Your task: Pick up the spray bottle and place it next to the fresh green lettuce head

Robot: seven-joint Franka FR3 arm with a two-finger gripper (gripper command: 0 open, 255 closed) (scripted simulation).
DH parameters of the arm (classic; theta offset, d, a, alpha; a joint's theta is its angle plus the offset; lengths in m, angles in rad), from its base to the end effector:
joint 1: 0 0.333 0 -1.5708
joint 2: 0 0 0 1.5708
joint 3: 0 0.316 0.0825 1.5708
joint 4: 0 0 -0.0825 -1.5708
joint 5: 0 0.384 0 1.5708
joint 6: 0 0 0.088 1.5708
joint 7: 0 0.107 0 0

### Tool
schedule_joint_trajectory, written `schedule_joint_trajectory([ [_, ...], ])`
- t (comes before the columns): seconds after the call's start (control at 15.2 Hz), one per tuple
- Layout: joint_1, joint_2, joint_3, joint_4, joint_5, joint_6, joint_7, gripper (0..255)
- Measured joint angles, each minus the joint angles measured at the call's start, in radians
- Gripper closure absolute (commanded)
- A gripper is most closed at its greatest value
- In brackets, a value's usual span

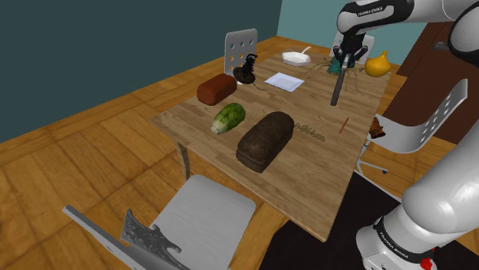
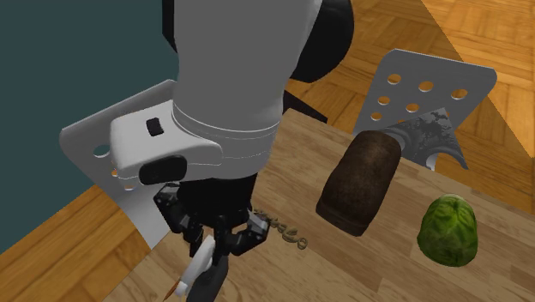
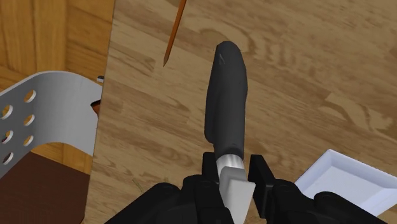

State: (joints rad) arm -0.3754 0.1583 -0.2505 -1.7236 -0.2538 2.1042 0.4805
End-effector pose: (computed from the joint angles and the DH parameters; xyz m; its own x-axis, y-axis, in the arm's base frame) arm 0.5098 -0.3721 0.5129 0.5385 -0.7837 0.3094 -0.8416 -0.5186 0.1511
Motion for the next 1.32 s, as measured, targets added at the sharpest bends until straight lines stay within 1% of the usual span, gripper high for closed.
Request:
schedule_joint_trajectory([
  [0.86, 0.004, -0.009, 0.004, 0.157, 0.015, -0.163, -0.037, 255],
  [1.32, 0.000, 0.017, 0.003, 0.285, 0.030, -0.261, -0.067, 255],
])
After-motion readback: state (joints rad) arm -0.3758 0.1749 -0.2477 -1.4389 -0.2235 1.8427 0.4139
